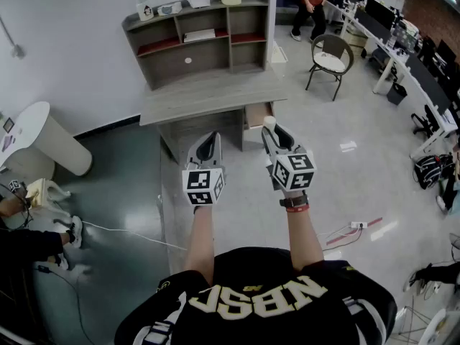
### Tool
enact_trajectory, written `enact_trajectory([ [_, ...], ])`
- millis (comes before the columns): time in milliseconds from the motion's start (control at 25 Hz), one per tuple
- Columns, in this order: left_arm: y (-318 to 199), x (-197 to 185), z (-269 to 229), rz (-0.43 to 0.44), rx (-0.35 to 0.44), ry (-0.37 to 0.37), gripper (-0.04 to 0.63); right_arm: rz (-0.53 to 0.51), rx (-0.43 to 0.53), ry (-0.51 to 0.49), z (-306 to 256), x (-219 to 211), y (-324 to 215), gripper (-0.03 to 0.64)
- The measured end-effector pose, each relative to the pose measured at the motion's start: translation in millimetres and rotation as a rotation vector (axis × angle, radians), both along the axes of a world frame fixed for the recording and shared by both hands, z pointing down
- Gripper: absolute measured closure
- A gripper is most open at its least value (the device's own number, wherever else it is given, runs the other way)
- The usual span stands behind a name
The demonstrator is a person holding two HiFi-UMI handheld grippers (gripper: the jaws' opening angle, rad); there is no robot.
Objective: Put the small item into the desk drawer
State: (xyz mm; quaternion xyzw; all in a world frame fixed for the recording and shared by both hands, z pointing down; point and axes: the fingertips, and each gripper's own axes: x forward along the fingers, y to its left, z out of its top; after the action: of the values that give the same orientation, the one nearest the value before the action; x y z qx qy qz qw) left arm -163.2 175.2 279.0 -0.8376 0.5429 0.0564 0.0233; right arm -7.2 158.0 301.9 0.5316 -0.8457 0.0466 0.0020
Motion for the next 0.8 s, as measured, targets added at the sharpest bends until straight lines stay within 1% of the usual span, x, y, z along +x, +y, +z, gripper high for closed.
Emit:
enact_trajectory([
  [120,-2,-8,5,0.02,-0.008,0.008,0.583,0.003,0.006,0.019,1,-16,-1,0.486],
  [240,-1,-17,8,0.035,-0.018,0.036,0.583,0.0,0.006,0.05,6,-32,4,0.486],
  [440,2,-18,23,0.059,-0.047,0.055,0.583,-0.007,-0.047,0.069,32,-39,16,0.486],
  [600,2,-8,45,0.09,-0.09,0.058,0.583,0.039,-0.094,0.008,55,-24,15,0.486],
  [720,-14,-3,51,0.086,-0.109,0.066,0.583,0.031,-0.104,-0.006,59,-22,3,0.486],
  [800,-28,3,51,0.082,-0.107,0.073,0.583,0.025,-0.101,-0.012,61,-17,-10,0.486],
])
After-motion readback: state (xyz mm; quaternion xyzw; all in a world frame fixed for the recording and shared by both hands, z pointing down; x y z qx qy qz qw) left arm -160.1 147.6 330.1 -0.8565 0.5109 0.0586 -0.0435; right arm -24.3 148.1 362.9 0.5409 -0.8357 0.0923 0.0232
